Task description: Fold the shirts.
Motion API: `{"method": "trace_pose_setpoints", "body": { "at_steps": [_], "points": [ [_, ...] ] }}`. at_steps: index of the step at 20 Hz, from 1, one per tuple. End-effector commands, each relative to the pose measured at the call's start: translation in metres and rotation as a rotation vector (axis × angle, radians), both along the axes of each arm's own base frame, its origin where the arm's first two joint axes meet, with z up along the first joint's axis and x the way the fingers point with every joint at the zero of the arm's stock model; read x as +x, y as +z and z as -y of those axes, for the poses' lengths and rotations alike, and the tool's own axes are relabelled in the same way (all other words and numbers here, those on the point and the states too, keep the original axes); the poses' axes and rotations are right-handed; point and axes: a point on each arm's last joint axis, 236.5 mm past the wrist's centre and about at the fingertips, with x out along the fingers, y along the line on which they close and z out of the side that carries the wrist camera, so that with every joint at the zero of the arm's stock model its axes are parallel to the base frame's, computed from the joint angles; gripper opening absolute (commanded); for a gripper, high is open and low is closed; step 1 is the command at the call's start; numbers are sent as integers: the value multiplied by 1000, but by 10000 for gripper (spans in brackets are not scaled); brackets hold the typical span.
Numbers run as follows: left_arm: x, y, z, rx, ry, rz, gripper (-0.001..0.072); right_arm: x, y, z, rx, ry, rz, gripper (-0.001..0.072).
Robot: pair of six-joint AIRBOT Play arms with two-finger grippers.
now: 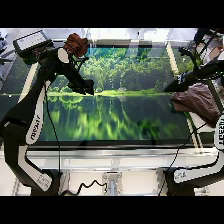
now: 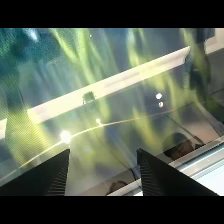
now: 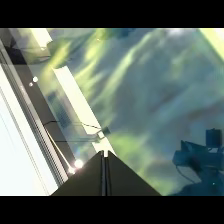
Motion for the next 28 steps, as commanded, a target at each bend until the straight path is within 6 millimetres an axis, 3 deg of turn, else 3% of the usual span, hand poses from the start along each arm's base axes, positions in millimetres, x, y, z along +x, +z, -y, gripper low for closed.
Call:
{"method": "trace_pose_setpoints", "body": {
  "at_steps": [1,9,12,18,23,28],
  "points": [
    [0,0,0,0,1,0,499,5,0,-12,0,15,23,39],
    [0,0,0,0,1,0,499,6,0,-12,0,14,28,39],
    [0,0,0,0,1,0,499,18,4,-16,21,-16,71,39],
    [2,0,0,-3,4,8,499,24,53,-59,298,-154,-45,40],
    [13,2,4,-19,20,50,499,20,97,-88,508,-123,-70,40],
    [13,2,4,-20,20,49,499,16,96,-97,501,-101,-78,40]
  ]
}}
